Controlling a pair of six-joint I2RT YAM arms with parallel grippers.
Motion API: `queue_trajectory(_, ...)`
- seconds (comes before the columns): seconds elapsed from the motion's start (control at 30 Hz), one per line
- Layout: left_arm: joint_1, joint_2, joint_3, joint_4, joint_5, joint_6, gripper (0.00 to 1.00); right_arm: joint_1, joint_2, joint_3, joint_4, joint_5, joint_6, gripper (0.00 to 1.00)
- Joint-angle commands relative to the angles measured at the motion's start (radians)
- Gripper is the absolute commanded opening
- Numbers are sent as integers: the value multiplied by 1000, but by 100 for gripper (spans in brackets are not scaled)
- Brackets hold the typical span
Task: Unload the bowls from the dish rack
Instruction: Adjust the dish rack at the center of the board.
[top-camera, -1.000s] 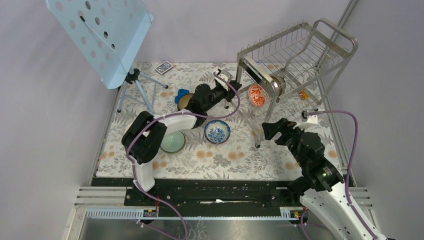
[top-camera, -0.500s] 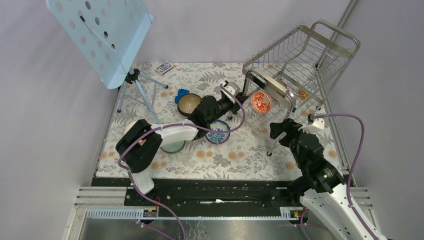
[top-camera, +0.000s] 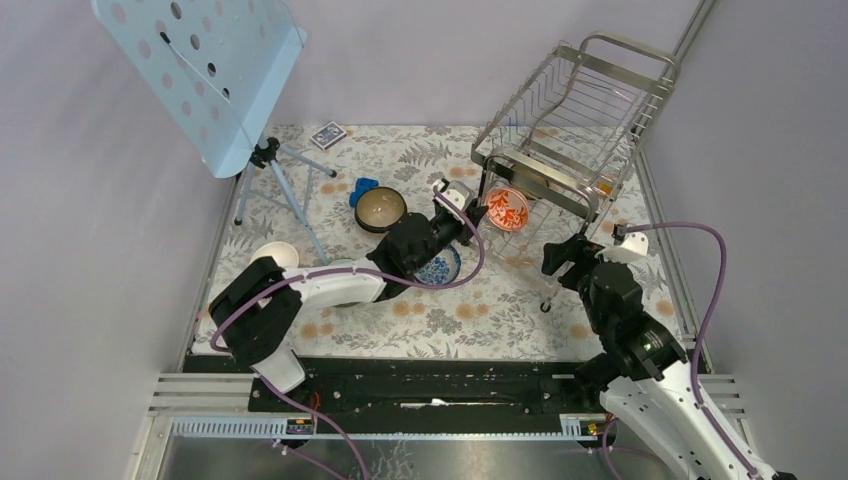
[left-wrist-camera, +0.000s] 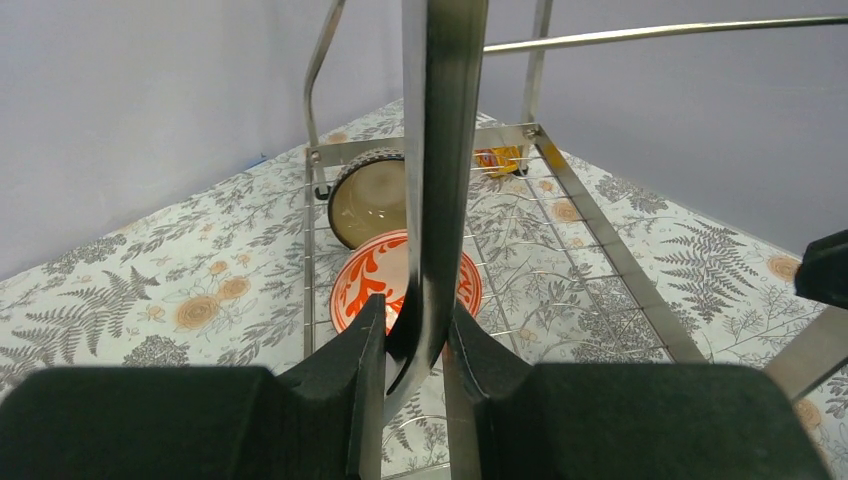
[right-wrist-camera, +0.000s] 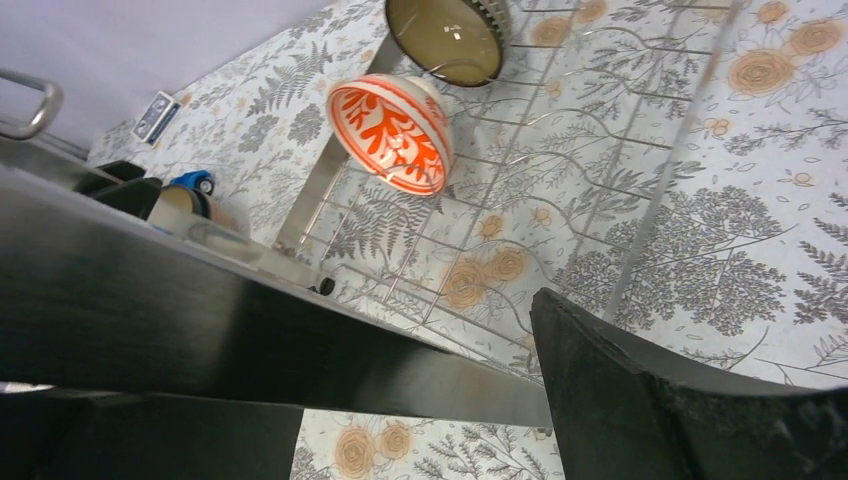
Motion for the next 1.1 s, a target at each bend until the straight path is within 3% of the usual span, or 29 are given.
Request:
queue_trajectory(0.0, -88, -74, -7, 50, 80, -108, 0, -8, 58, 14, 26, 96, -23, 82)
queue_trajectory(0.4, -157, -15, 37, 39, 80, -142, 0, -7, 111, 12, 40, 221, -44, 83)
queue_trajectory(1.07, -250, 98, 109, 64, 51, -227, 0, -7, 20, 24, -49, 363, -42, 89)
